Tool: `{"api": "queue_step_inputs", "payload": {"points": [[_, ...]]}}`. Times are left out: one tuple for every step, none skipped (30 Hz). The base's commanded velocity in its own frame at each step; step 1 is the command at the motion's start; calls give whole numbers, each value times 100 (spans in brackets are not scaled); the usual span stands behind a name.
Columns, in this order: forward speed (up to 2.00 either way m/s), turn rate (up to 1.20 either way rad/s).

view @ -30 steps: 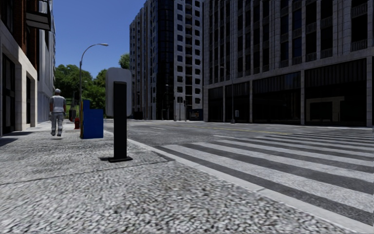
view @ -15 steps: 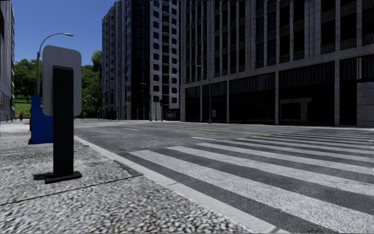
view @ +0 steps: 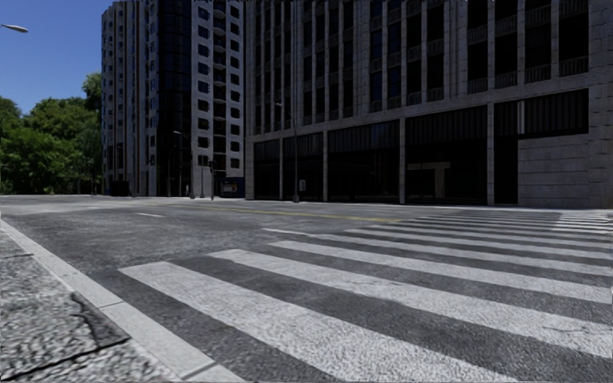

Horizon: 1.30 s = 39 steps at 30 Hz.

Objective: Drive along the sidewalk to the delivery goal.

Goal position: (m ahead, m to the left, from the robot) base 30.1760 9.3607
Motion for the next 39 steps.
{"api": "queue_step_inputs", "payload": {"points": [[154,-46],[154,-46],[154,-46],[154,-46],[154,-46],[154,-46],[154,-46],[154,-46],[154,-46],[154,-46],[154,-46],[154,-46],[154,-46],[154,-46],[154,-46],[154,-46],[154,-46],[154,-46],[154,-46],[154,-46],[154,-46],[154,-46],[154,-46],[154,-46],[154,-46],[154,-46],[154,-46],[154,-46],[154,-46],[154,-46],[154,-46],[154,-46],[154,-46],[154,-46],[154,-46],[154,-46],[154,-46],[154,-46],[154,-46]]}}
